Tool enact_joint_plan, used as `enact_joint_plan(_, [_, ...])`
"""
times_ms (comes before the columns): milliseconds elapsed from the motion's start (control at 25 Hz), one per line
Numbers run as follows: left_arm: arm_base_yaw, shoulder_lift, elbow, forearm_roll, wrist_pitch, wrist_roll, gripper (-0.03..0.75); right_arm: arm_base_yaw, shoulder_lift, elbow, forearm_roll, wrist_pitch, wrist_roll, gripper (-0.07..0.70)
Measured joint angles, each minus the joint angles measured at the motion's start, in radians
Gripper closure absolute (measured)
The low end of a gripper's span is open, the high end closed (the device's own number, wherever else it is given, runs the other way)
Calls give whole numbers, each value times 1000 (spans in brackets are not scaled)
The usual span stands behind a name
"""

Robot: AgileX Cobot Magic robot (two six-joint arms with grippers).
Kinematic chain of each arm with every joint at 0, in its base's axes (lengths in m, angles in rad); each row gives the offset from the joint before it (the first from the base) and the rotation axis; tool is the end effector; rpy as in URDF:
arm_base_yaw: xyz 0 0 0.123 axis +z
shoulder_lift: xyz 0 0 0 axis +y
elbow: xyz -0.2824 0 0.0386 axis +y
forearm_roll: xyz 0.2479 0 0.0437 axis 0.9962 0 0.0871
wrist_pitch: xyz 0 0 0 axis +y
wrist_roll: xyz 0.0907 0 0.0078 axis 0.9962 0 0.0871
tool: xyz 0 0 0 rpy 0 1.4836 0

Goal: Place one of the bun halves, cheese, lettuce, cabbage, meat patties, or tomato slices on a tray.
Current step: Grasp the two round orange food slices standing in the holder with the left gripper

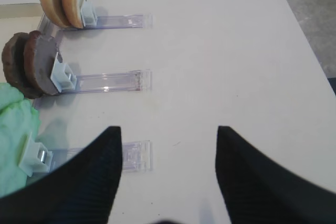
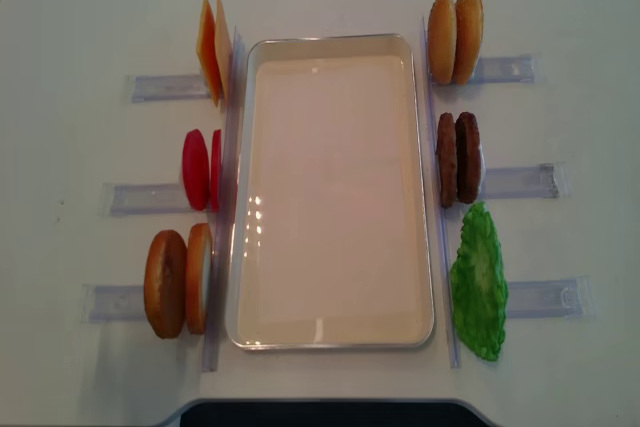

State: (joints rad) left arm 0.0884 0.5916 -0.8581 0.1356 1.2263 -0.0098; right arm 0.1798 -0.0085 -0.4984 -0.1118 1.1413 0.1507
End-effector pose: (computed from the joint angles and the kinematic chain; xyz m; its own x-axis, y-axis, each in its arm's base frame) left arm 0.0716 0.0180 0.3509 -0.7668 -0.0319 -0.6411 -0.1416 0.9826 0.1205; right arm -0.0080 -0.0108 0.2707 -0.5168 0.0110 -0.8561 -0.0391 0.9986 0.0365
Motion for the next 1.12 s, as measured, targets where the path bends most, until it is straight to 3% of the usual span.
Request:
enact_joint_plan(320, [0, 303, -152, 20, 19, -17, 136, 0, 0, 0, 0, 0, 0, 223])
enact_joint_plan(640, [0, 490, -178, 12, 19, -22, 136, 0, 0, 0, 0, 0, 0, 223])
enact_joint_plan(1120, [0, 540, -178, -13, 17, -71, 136, 0, 0, 0, 0, 0, 0, 223])
